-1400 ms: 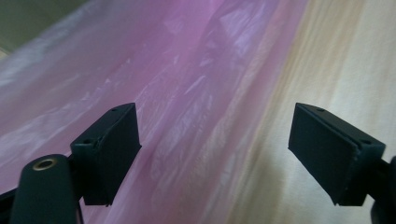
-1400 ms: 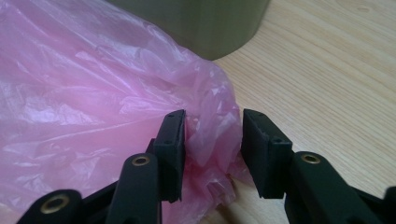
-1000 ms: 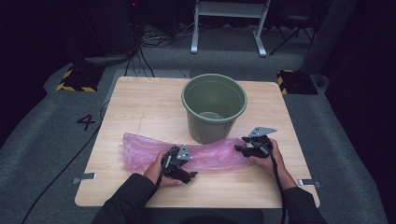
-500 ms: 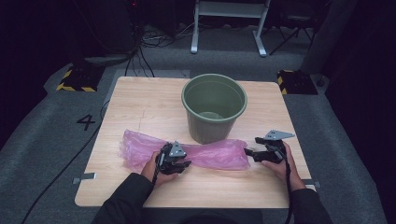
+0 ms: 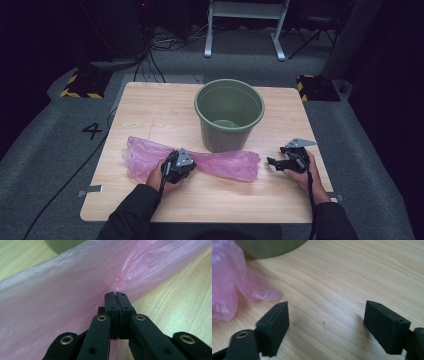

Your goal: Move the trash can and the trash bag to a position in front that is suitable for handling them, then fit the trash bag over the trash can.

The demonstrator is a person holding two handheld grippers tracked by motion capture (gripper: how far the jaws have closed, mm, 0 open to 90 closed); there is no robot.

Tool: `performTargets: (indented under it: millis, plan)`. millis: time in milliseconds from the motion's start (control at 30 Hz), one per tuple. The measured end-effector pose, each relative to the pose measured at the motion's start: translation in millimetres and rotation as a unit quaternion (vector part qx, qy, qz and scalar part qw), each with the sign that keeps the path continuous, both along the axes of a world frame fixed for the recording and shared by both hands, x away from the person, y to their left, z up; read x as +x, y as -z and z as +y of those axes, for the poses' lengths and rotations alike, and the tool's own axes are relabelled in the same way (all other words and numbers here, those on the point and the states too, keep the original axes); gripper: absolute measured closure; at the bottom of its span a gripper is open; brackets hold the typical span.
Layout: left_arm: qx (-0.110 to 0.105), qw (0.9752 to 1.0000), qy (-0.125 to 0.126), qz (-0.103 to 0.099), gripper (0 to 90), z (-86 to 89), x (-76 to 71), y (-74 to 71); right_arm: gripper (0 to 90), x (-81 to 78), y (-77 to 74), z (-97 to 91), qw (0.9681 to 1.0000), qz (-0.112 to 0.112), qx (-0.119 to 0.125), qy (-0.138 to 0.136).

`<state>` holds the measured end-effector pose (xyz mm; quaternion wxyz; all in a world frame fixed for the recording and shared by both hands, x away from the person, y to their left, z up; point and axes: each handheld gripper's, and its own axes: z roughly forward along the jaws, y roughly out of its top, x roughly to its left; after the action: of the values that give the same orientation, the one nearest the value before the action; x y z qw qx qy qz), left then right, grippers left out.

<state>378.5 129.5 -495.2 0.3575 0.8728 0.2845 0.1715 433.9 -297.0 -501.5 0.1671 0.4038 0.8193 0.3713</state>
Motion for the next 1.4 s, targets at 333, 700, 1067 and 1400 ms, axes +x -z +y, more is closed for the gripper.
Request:
performTargets:
  millis: [333, 700, 1067, 1400]
  plan:
    - [-0.012, 0.9995, -0.018, -0.022, 89.4, 19.0, -2.0, -10.0, 18.1, 1.6, 1.5, 4.8, 0.9998, -0.008, -0.017, 0.000]
    - [-0.022, 0.9987, -0.027, -0.036, 89.6, 33.1, -8.2, -16.5, 16.5, 7.4, 1.7, 7.0, 0.9998, -0.006, -0.018, 0.006]
    - [-0.046, 0.9969, -0.029, -0.056, 89.7, 39.5, -16.9, -27.7, 16.5, 7.6, 1.8, 7.5, 0.9998, -0.006, -0.017, 0.010]
    - [-0.069, 0.9935, -0.017, -0.088, 89.7, 36.6, -33.4, -48.1, 16.6, 7.1, 1.7, 7.4, 0.9998, -0.006, -0.017, 0.012]
